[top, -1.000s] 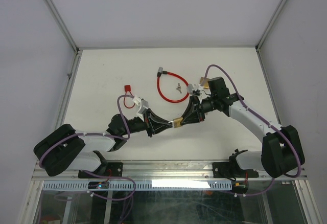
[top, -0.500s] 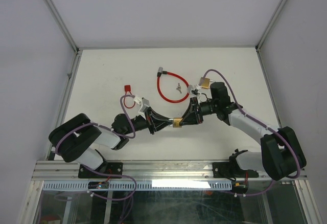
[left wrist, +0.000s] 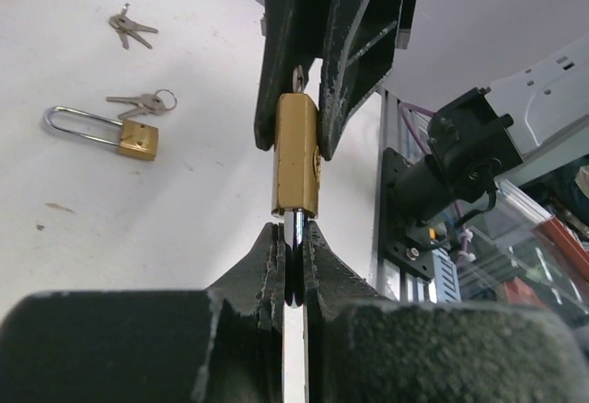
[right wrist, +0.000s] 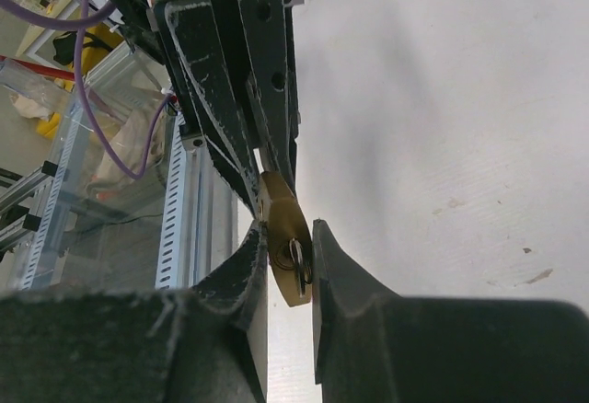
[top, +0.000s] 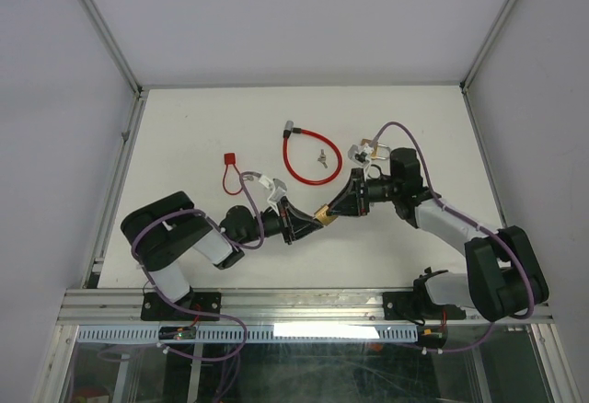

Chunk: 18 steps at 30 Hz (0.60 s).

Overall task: Lock with the key
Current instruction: Lock the lock.

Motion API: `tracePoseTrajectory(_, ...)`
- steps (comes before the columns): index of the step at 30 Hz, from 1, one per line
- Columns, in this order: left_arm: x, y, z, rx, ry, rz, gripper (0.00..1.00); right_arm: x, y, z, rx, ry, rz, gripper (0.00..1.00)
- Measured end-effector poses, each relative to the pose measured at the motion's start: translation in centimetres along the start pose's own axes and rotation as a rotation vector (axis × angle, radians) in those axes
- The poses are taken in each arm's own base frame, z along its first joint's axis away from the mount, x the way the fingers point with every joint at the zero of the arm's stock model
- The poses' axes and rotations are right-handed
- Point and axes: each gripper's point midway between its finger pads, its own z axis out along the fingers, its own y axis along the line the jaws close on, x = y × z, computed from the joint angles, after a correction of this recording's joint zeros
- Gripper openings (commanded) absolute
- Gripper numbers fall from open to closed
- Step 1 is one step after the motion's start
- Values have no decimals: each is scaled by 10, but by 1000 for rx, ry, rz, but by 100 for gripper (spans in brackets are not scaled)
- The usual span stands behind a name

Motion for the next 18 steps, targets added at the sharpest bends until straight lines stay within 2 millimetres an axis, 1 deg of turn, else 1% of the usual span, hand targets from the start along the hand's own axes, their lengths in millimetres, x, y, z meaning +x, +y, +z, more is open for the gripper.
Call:
tracePoseTrajectory(3, 4, -6, 1, 14, 12, -16, 0, -1, 1, 1, -18, 0, -11, 0)
tracePoseTrajectory(5, 3, -10, 1, 24, 11, -19, 0, -3, 4, 1, -34, 5, -10, 0)
tracePoseTrajectory(7, -3, -14, -1, 27, -4, -15, 0, -8, 8, 1, -50, 10, -8, 0)
tracePoseTrajectory(10, -14, -24, -9, 36, -39, -1, 0, -18, 18, 6, -87, 25, -11, 0)
tracePoseTrajectory(12, -17, -27, -13, 39, -48, 3, 0, -20, 22, 8, -102, 34, -27, 0)
tracePoseTrajectory(14, -18, -25, -16, 34, -48, 7, 0, -21, 22, 11, -106, 43, -75, 0)
tracePoseTrajectory(16, -18, -23, -17, 35, -44, 13, 2, -20, 20, 11, -100, 50, -98, 0)
tracePoseTrajectory(17, -17, -23, -18, 36, -41, 14, 7, -19, 20, 11, -98, 52, -104, 0)
tracePoseTrajectory(18, -17, -22, -18, 36, -38, 15, 14, -18, 20, 10, -97, 54, -106, 0)
